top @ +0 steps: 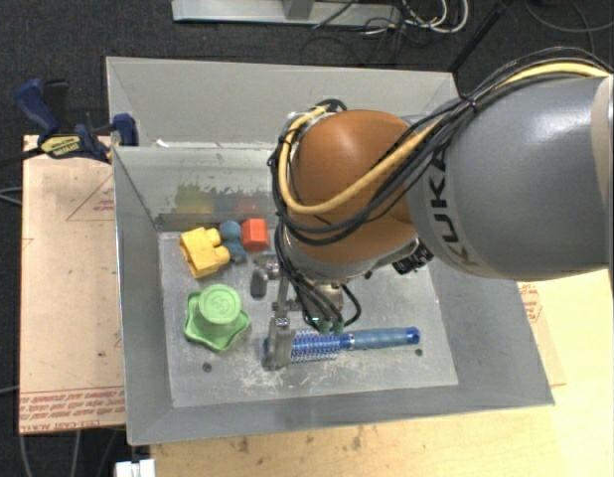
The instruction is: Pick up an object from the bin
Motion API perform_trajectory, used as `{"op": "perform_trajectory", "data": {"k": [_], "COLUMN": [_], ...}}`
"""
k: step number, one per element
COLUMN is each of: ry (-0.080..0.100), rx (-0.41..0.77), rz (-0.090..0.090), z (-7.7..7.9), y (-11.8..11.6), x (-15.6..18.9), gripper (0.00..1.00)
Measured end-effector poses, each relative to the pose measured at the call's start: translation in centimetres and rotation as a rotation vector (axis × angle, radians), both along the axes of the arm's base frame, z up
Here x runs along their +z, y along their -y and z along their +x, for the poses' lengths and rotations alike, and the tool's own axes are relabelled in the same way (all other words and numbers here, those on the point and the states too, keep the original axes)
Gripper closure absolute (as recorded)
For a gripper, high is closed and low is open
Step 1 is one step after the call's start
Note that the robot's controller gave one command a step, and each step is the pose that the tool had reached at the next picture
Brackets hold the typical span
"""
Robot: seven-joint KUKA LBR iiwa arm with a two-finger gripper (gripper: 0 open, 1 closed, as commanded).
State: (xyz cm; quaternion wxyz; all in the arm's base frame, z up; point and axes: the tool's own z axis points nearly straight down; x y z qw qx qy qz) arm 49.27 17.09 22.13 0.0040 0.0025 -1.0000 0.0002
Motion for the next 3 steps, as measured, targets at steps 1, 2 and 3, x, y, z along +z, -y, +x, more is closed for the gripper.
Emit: {"op": "perform_trajectory", "data": {"k": [1,2,3], "ry": [0.016,0.0,0.013], "rx": [-0.304,-0.185,-0.237], "rz": [0.004,-0.004,0.002], "z": [0.3,-0.8,1.9], "y": [-3.2,-3.8,-0.1], "x": [12.8,-3.7,-13.0], "gripper": [0.0,0.0,0.0]}}
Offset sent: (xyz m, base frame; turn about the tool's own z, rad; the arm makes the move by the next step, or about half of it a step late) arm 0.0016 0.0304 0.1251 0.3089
